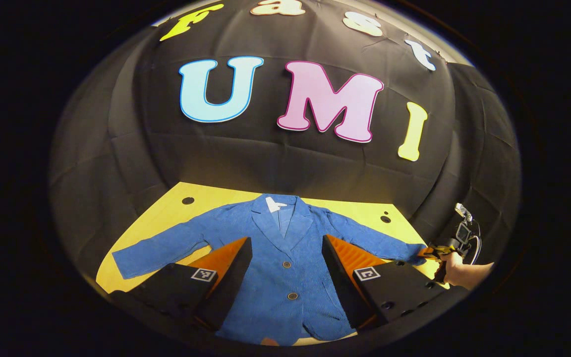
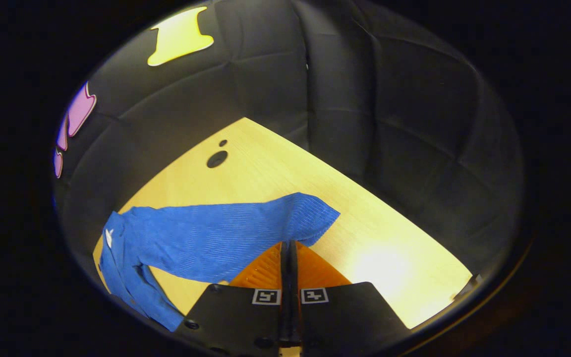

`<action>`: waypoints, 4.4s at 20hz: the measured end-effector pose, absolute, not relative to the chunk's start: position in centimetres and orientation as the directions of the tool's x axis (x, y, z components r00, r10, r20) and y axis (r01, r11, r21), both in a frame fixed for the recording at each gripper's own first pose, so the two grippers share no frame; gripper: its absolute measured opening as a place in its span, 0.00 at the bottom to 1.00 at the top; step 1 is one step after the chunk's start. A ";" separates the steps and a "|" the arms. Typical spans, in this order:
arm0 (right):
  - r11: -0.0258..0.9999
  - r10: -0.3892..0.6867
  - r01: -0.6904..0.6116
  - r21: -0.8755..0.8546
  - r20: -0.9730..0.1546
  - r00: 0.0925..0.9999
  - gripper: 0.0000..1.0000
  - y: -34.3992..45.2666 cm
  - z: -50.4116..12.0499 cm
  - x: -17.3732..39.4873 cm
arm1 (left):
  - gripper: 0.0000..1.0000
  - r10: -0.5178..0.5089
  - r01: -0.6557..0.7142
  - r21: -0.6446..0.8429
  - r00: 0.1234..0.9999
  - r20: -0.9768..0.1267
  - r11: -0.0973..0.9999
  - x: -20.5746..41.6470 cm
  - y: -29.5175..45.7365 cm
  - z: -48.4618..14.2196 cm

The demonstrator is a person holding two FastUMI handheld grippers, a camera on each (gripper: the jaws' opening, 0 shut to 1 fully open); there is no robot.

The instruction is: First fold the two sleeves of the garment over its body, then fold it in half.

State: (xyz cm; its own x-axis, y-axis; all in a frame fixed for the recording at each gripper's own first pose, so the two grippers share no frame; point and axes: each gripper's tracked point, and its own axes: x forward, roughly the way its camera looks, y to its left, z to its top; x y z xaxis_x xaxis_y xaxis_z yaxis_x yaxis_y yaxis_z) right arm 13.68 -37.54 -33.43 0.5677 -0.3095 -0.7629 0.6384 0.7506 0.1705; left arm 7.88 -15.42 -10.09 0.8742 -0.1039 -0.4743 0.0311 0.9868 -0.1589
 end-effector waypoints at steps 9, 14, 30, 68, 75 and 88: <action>0.868 -0.165 0.434 0.241 -0.685 0.709 0.01 -25.6 -27.7 22.3 | 0.83 -0.039 -0.063 -0.201 0.884 -0.466 0.978 5.2 -11.3 -10.1; 0.919 -0.058 0.297 0.258 -0.659 0.750 0.01 -16.4 -25.9 26.8 | 0.83 0.055 -0.151 -0.172 0.883 -0.466 0.974 3.5 -6.2 -10.4; 0.944 0.317 -0.160 0.287 -0.663 0.679 0.00 21.4 -28.3 30.9 | 0.83 0.386 -0.540 -0.195 0.768 -0.511 0.819 -7.6 9.9 -12.5; 0.950 0.296 -0.310 0.047 -0.458 0.838 0.97 7.0 -19.7 14.8 | 0.53 0.416 -0.716 -0.054 0.464 -0.782 0.696 3.7 25.6 -36.1; 0.949 0.294 -0.312 0.040 -0.460 0.838 0.98 4.7 -19.7 14.3 | 0.00 0.313 -0.728 -0.244 0.537 -0.783 0.640 4.4 25.5 -35.5; 0.985 0.154 -0.174 0.001 -0.469 0.870 0.98 -4.0 -20.6 16.3 | 0.00 0.206 -0.498 -0.310 0.736 -0.645 0.809 18.0 15.9 -23.4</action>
